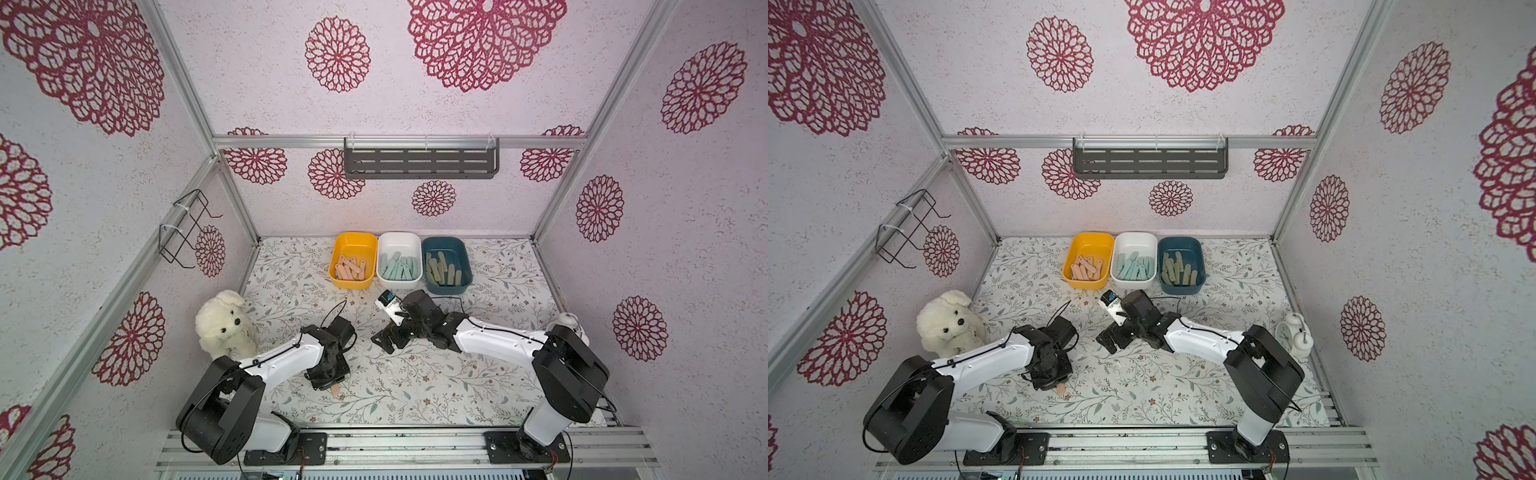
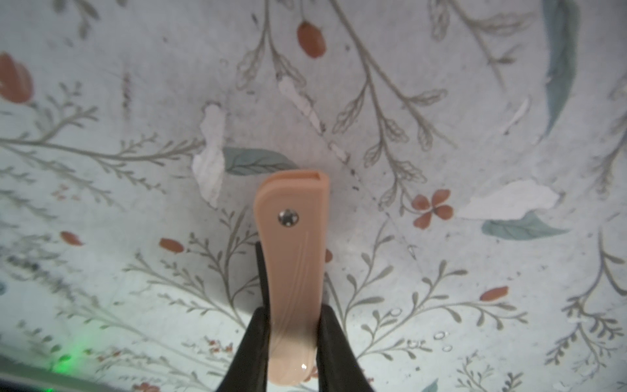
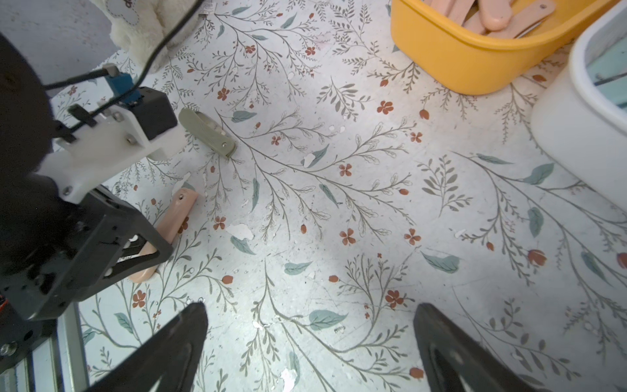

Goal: Place the fruit knives into the storage box by color
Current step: Pick up the fruit knife from the center of the board, then place the fruit knife in the storage box.

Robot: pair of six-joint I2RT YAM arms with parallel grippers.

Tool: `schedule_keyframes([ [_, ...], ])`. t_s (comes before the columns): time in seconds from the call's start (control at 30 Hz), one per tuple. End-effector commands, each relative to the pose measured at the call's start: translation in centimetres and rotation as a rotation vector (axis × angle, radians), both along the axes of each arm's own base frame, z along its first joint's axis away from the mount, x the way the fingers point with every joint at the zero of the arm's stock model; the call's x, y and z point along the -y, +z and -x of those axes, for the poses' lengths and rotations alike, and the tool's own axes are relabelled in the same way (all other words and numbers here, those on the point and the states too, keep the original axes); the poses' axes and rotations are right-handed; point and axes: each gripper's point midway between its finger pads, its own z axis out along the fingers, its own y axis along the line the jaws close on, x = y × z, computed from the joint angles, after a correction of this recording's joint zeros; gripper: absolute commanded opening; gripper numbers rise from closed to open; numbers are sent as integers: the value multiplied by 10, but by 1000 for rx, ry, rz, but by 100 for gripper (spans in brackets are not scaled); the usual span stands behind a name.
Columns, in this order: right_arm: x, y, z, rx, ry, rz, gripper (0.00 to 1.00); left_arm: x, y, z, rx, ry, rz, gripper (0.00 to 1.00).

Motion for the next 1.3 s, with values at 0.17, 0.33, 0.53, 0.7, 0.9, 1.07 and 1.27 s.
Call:
schedule_keyframes([
  [0.17, -4, 51, -52, 82, -112, -124, 100, -4, 91, -145, 251, -139, -76, 9],
  [0.33, 5, 62, -80, 94, -166, -163, 99, -5, 115, -246, 309, -202, -75, 8],
  [0.53, 9, 52, -96, 72, -177, -154, 99, 2, 105, -346, 359, -263, -109, 9],
  [0.7, -3, 42, -92, 35, -126, -158, 99, 12, 82, -377, 353, -301, -76, 23],
  [0.9, -56, 27, -66, 59, 19, -142, 94, 19, 133, -370, 436, -270, -10, 80],
  [1.07, -136, -2, -32, 80, 206, -129, 74, -21, 193, -331, 506, -140, 5, 96],
  [1.27, -218, -48, -16, 85, 372, -58, 71, -56, 213, -293, 517, -64, 48, 98],
])
